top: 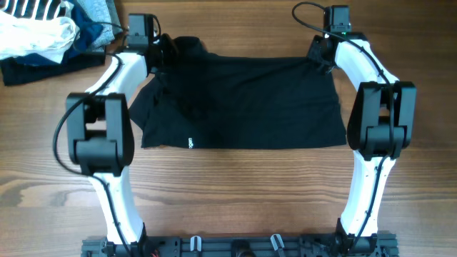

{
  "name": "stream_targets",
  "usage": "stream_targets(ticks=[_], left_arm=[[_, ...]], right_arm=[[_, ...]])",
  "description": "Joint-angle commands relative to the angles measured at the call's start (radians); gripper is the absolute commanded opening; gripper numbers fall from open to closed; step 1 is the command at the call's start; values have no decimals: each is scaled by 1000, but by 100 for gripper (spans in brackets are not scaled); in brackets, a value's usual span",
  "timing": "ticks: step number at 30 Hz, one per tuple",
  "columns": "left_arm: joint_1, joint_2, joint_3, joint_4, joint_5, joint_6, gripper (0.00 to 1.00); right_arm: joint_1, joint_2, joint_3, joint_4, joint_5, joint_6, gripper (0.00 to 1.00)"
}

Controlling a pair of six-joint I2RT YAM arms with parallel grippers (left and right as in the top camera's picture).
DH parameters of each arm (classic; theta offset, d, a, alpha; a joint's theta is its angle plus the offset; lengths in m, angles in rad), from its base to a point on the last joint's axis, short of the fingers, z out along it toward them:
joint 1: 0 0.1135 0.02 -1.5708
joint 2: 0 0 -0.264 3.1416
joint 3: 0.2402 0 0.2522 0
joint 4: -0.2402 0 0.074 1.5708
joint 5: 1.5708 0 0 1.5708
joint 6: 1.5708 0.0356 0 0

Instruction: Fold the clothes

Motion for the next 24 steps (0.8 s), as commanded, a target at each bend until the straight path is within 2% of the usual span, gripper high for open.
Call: stream_targets(ticks=[1, 7, 12, 17, 24], left_arm=[[6, -133, 5, -52, 8, 67, 4], [6, -216, 5, -207, 8, 66, 4], [6, -220, 5, -379, 8, 66, 4], [6, -226, 5, -485, 5, 93, 4], [6, -261, 5, -659, -63, 104, 4]], right_arm=[[-10, -106, 17, -44, 40, 21, 4], [-10, -169, 17, -138, 42, 49, 4], [-10, -185, 17, -249, 44, 132, 4], [-13, -185, 17, -319, 48, 161, 4], [-16, -185, 17, -439, 47, 205, 4]])
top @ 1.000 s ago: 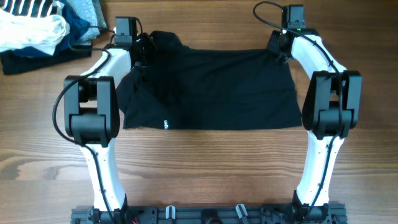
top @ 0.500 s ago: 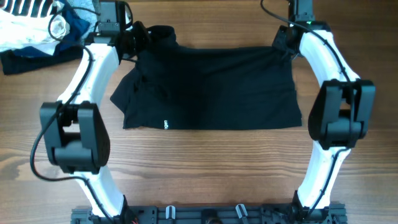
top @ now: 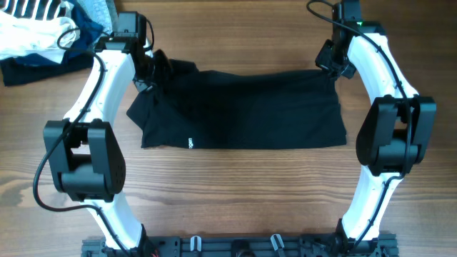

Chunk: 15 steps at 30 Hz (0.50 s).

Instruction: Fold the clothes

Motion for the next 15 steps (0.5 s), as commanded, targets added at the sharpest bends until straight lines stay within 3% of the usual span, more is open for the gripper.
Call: stream_targets(ticks=[1, 15], left_arm=[[6, -56, 4, -71, -50, 39, 4], [6, -85, 4, -296, -163, 45, 4]], right_arm=[[-11, -17, 14, -46, 29, 40, 4], [-11, -17, 14, -186, 26, 100, 4]])
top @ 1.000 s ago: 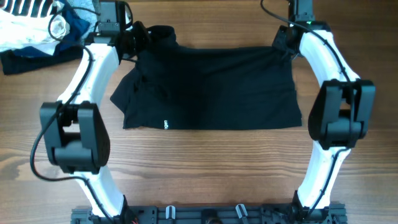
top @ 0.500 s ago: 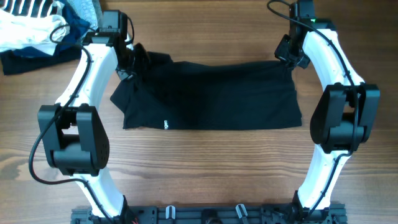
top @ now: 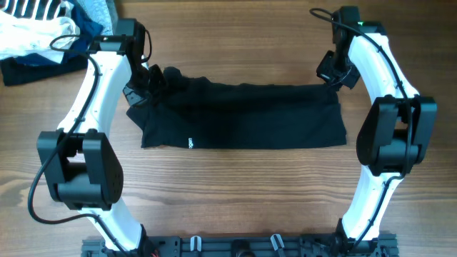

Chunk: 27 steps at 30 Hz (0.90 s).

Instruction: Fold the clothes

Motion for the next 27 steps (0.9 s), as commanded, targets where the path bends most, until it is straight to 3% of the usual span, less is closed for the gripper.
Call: stream_targets(ticks=[1, 5, 7, 13, 15, 16, 17, 18, 19, 20, 23, 27], left_arm=[[6, -25, 4, -50, -82, 20, 4], [5, -25, 4, -89, -81, 45, 5], [5, -25, 4, -101, -81, 45, 13], [5, -25, 4, -128, -82, 71, 15], [5, -25, 4, -138, -89, 71, 18], [5, -25, 4, -141, -92, 71, 18], [5, -25, 4, -140, -93, 71, 20], [5, -25, 4, -137, -92, 71, 27], [5, -25, 4, -125, -92, 71, 41], [5, -25, 4, -109, -92, 71, 57], [4, -25, 4, -30, -58, 71, 70], [-4, -23, 4, 97, 119, 71, 72]], right_arm=[[-8, -17, 14, -47, 26, 51, 4], [-8, -17, 14, -86, 16, 40, 5], [-8, -17, 13, -103, 9, 29, 4], [-8, -17, 10, -150, 7, 14, 5], [-8, -17, 10, -167, 6, 6, 10], [-8, -17, 10, -177, 5, -7, 14], [-8, -17, 10, -188, -1, -30, 27], [-8, -17, 10, -196, -6, -55, 45], [-8, -17, 10, -206, -17, -100, 83], [-8, -17, 10, -217, -19, -126, 100], [-8, -17, 10, -226, -20, -135, 99], [-8, -17, 10, -206, -59, -139, 100]])
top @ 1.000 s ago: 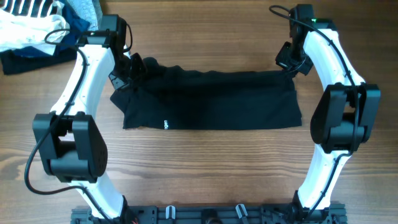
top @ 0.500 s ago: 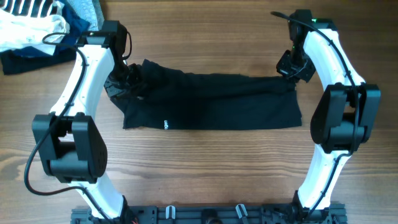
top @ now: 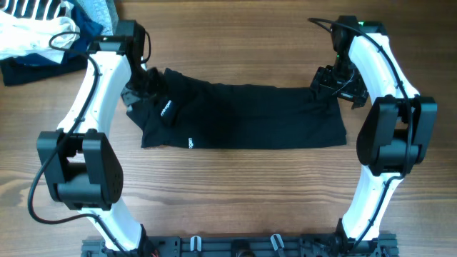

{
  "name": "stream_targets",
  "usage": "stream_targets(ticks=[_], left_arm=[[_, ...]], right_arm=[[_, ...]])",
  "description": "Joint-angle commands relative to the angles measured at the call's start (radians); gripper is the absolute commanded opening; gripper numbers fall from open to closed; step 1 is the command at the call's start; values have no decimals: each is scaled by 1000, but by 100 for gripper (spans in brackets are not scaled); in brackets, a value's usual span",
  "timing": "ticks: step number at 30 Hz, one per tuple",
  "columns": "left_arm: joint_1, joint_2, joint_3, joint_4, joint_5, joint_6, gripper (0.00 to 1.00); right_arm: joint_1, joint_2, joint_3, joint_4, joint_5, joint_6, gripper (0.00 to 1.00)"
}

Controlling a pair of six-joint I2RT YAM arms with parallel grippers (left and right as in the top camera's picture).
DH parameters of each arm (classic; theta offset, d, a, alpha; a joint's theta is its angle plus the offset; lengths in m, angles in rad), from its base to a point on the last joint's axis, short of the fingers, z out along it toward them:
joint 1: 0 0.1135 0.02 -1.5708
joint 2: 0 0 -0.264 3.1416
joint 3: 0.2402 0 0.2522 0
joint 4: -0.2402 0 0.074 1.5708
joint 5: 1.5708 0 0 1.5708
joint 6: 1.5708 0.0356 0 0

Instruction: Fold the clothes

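A black garment (top: 250,118) lies spread across the middle of the wooden table, its far edge doubled over toward the front. At its left end my left gripper (top: 165,111) rests low on the cloth, shut on the folded-over edge. My right gripper (top: 320,81) is at the far right corner, shut on that corner. Black fingers against black cloth hide the exact pinch points. A small white label (top: 191,142) shows near the garment's front edge.
A pile of other clothes (top: 43,32), white, striped and dark blue, lies at the far left corner of the table (top: 235,200). The arm bases stand along the near edge.
Both grippers have moved nearer the front. The left one is now well over the garment's left part, and the far edge has come along with them.
The grippers first stood at the garment's far corners, with the cloth reaching far back on the table. At each later moment they were closer to the front and the far edge lay lower. The garment is now a narrower band.
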Motion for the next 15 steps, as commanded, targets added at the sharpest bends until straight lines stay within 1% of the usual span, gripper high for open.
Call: stream_targets(ticks=[1, 5, 7, 11, 15], left_arm=[[-12, -20, 4, 71, 163, 5, 73], [-65, 1, 4, 108, 167, -25, 77], [-98, 18, 4, 134, 143, -25, 79], [-140, 65, 4, 197, 30, -24, 79], [-151, 115, 4, 246, 49, -18, 77]], right_arm=[[-7, -17, 10, 16, -58, -35, 99], [-7, -17, 10, 38, -69, -34, 100], [-7, -17, 10, 45, -69, -34, 99], [-7, -17, 10, 46, -69, -34, 99], [-7, -17, 10, 48, -69, -34, 100]])
